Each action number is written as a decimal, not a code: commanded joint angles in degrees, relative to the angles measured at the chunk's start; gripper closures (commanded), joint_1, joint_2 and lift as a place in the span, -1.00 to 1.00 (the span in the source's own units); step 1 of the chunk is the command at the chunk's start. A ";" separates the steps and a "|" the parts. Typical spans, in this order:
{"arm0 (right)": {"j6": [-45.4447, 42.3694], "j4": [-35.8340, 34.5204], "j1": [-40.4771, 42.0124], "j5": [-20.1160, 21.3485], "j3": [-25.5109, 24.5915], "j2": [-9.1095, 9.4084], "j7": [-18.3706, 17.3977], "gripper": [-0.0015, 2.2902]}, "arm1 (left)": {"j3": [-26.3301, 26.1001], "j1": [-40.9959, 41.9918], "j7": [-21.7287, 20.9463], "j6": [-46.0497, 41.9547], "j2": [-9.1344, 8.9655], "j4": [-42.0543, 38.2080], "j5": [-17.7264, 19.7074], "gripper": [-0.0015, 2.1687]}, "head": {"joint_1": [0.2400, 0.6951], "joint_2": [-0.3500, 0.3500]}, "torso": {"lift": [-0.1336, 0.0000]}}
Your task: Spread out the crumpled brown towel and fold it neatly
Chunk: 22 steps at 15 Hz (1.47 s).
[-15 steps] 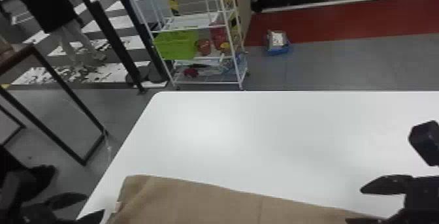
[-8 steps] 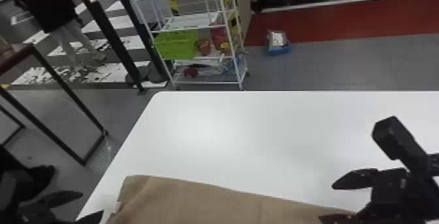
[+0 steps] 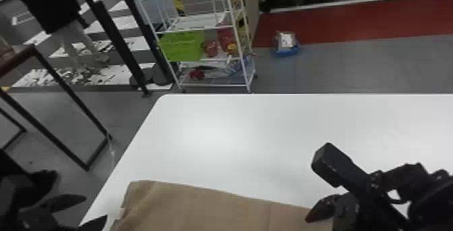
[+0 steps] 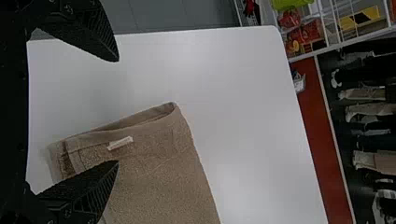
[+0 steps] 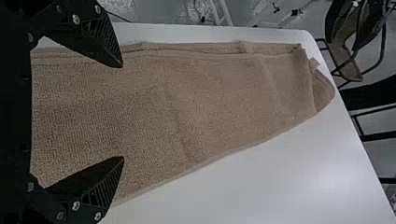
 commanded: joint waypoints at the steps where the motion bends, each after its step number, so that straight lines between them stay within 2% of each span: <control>1: 2.46 -5.97 2.69 -0.65 -4.90 -5.16 1.39 -0.82 | -0.19 0.00 -0.08 -0.09 0.07 -0.03 0.05 -0.88 | 1.00 1.00 | -0.83; 2: 4.75 -9.84 5.77 -3.29 -9.64 -8.24 1.39 -0.82 | -0.28 0.00 0.01 -0.09 0.34 0.24 0.05 -0.88 | 1.00 1.00 | -0.83; 4: 11.25 -15.90 10.43 -9.09 -17.82 -12.90 1.39 -0.81 | -0.54 -0.79 0.10 -0.09 1.04 0.94 0.05 -0.88 | 1.00 1.00 | -0.83; 6: 16.17 -21.88 17.37 -16.03 -27.75 -16.59 1.39 -0.81 | -0.80 -1.58 -0.16 0.09 1.13 0.94 -0.22 -0.88 | 1.00 1.00 | -0.83; 7: 18.81 -24.43 20.80 -17.70 -31.79 -17.82 1.39 -0.82 | -1.07 -2.02 -0.08 0.26 1.22 1.38 -0.48 -0.88 | 1.00 1.00 | -0.83; 9: 20.86 -27.33 25.81 -20.17 -39.70 -18.00 1.39 -0.84 | -1.95 -2.81 0.01 0.26 2.01 2.70 -0.66 -0.88 | 1.00 1.00 | -0.83; 10: 20.86 -27.77 28.27 -24.30 -45.24 -18.00 1.39 -0.88 | -2.30 -2.90 0.01 0.09 2.09 2.79 -0.74 -0.88 | 1.00 1.00 | -0.83; 11: 20.86 -27.51 30.11 -26.67 -49.02 -18.00 1.39 -0.88 | -2.47 -2.90 0.10 0.09 2.18 2.87 -0.74 -0.88 | 1.00 1.00 | -0.83; 12: 20.86 -27.24 31.78 -27.46 -51.30 -17.91 -0.73 -0.88 | -3.09 -3.07 0.45 -0.09 2.97 3.84 -0.74 -0.88 | 1.00 1.00 | -0.83; 14: 20.86 -25.57 32.49 -27.46 -53.06 -17.65 -3.81 -0.86 | -3.97 -4.13 0.45 -0.79 3.68 4.81 -0.74 -0.88 | 1.00 1.00 | -0.83; 17: 20.86 -21.62 32.40 -26.67 -54.38 -17.73 -4.78 -0.81 | -4.58 -4.48 0.28 -0.79 4.20 4.81 -0.74 -0.88 | 1.00 1.00 | -0.83; 20: 20.86 -16.43 30.55 -26.14 -52.36 -17.47 -6.27 -0.75 | -5.02 -4.66 0.45 -2.73 4.82 5.86 -0.66 -0.88 | 1.00 1.00 | -0.83; 22: 20.86 -15.29 29.85 -23.24 -51.39 -17.82 -6.27 -0.75 | -5.02 -4.66 0.45 -2.90 5.00 5.69 -0.48 -0.88 | 1.00 1.00 | -0.83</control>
